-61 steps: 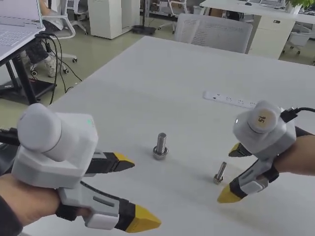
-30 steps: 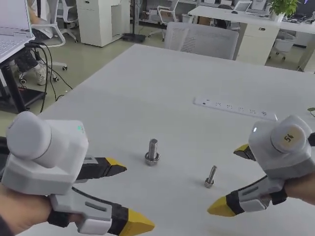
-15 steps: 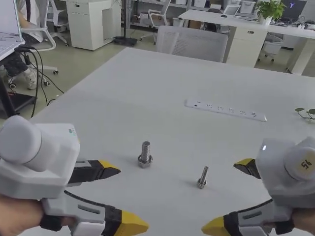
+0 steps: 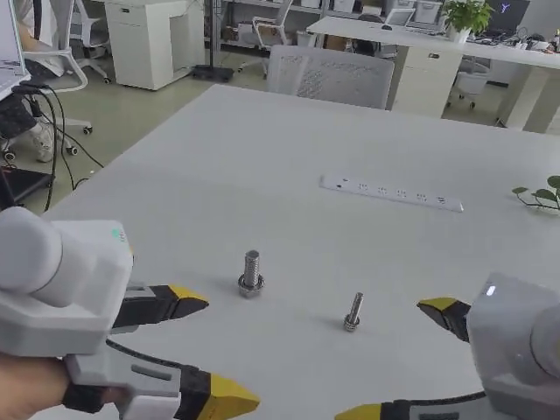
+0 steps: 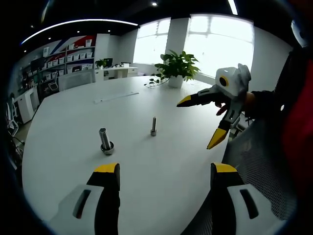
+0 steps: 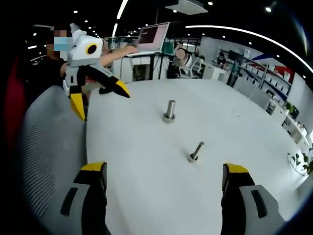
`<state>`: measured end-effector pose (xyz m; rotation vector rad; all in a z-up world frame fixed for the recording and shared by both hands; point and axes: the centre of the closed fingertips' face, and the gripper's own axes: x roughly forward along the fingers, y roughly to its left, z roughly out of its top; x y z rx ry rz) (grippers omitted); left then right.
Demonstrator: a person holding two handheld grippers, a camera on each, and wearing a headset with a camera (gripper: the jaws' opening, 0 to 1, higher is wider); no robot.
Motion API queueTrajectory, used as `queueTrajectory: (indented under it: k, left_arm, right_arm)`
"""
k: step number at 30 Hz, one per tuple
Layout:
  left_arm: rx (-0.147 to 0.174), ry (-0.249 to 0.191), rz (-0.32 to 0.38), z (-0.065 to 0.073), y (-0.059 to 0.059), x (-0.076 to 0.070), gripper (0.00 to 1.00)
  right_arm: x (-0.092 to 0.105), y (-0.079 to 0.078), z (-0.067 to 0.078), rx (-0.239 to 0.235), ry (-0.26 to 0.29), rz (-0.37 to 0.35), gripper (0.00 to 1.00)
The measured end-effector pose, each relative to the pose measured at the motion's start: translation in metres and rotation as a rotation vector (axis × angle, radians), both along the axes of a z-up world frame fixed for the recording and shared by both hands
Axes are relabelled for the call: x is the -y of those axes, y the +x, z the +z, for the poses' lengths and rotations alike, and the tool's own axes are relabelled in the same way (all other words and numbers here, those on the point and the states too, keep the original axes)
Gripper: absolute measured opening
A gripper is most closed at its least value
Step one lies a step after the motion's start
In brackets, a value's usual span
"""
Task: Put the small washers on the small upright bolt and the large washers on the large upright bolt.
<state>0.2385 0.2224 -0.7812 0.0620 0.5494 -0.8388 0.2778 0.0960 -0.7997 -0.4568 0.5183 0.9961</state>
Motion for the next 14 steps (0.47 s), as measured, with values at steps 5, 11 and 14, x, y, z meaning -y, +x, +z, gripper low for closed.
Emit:
queueTrajectory:
  k: [5,11,14]
  left_arm:
    - [0.000,0.002,-0.002,-0.0011,-0.0011,-0.0004,0.75]
    - [0.007,-0.006,0.018,0.0008,0.0009,-0.0046,0.76]
    - [0.010,0.001,0.022,0.0006,0.0010,-0.0055,0.76]
  right_arm:
    - [0.0011,-0.0012,-0.0009,0.002,0.022,-0.029,0.99]
    - [0.0036,0.0002,0.0009,0.001,0.031,-0.048,0.99]
    - [0.0040,0.0002,0.0012,0.002,0.032,-0.049,0.98]
